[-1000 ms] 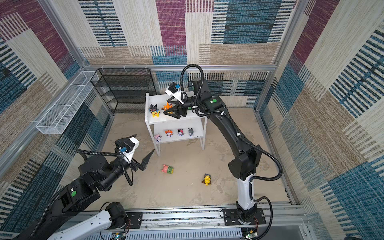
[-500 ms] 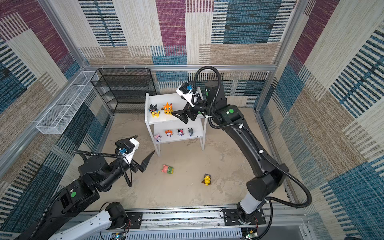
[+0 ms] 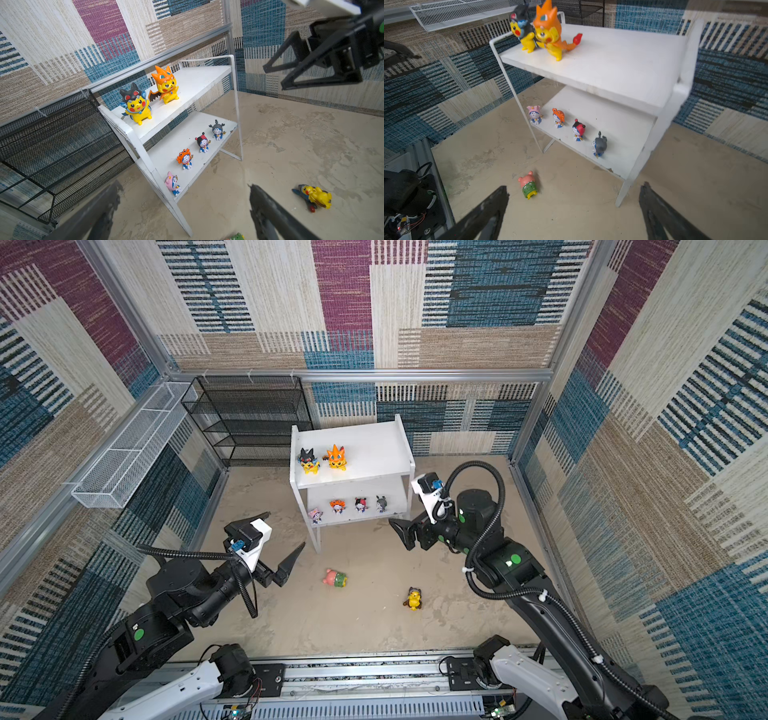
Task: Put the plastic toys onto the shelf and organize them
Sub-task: 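Lower the right gripper onto the blue-hooded Pikachu on the floor and grasp it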
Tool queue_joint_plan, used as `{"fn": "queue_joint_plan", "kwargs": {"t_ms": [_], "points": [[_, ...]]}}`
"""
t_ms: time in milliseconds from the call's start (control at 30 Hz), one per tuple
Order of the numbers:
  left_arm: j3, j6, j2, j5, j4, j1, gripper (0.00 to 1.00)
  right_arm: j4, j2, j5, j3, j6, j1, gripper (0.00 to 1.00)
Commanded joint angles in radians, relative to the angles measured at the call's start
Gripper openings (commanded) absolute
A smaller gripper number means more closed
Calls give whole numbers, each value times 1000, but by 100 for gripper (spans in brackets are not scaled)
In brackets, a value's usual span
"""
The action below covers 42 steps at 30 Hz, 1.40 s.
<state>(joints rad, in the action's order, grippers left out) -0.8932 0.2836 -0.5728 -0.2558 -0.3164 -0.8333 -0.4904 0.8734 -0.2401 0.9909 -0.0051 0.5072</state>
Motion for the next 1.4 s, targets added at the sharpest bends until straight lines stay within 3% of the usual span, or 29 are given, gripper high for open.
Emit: {"fn": "queue_joint_plan", "kwargs": {"t_ms": [0, 233, 367, 500, 600, 733, 1000, 1233, 1367], "points": [[6, -10, 8, 10, 9, 2, 99, -3, -82, 110, -107, 153, 1, 100], [2, -18, 5, 27, 4, 2, 99, -28, -49, 163, -279, 388, 4, 100], [7, -20, 20, 23, 2, 2, 99, -86, 13, 334, -291, 547, 131, 100], [8, -23, 32, 29, 0, 2, 99, -51, 17, 291, -420, 727, 188, 100], [14, -27, 37, 40, -1, 1, 99, -89, 3, 330, -472, 841, 271, 99], [21, -31, 44, 52, 2, 2, 99, -123, 9, 300, -505, 878, 304, 100], [38, -30, 77, 59, 9, 3, 99, 27, 186, 313, -504, 837, 318, 82], [43, -29, 79, 63, 11, 3, 99, 72, 314, 337, -471, 806, 340, 49], [42, -28, 70, 62, 11, 3, 99, 66, 335, 368, -456, 781, 377, 37]]}}
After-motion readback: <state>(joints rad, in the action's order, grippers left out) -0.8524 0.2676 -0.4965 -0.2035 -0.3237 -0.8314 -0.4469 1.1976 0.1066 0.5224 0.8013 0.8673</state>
